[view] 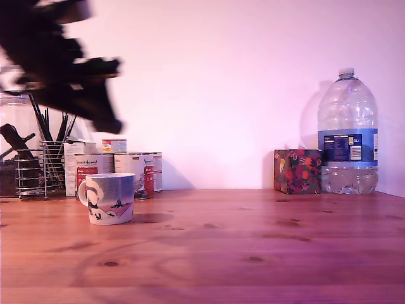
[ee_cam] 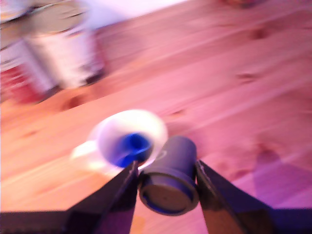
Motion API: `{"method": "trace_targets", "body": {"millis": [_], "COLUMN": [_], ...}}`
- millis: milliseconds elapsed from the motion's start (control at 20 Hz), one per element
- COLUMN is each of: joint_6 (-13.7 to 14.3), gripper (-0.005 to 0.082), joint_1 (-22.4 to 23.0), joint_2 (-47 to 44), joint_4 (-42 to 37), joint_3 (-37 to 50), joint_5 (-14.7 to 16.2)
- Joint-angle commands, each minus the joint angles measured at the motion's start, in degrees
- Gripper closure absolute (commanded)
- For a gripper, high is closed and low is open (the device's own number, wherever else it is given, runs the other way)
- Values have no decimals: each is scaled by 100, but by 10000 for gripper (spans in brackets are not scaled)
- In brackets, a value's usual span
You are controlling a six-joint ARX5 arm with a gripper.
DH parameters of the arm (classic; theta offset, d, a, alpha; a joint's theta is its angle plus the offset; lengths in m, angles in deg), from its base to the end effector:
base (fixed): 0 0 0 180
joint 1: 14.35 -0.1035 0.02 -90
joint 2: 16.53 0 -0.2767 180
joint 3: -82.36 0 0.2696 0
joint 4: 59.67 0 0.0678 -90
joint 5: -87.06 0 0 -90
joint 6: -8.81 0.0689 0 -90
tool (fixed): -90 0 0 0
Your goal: Pick up the coffee capsules from the table one by one and drop them inside the nearest coffee cup
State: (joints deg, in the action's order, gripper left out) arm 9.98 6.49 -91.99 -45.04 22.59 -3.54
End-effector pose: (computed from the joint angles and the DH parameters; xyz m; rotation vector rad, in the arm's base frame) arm 0.3069 -0.1160 0.2294 0.1187 0.5192 -0.3503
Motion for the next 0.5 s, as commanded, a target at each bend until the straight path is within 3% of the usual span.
{"method": "trace_targets", "body": {"millis": [0, 450], "joint_6": [-35, -31], "gripper": [554, 554], "joint_1": [-122, -273], "joint_2": [98, 125], "joint_4": [-24, -28], "joint_3": [118, 118], "joint_5": [-13, -11]}}
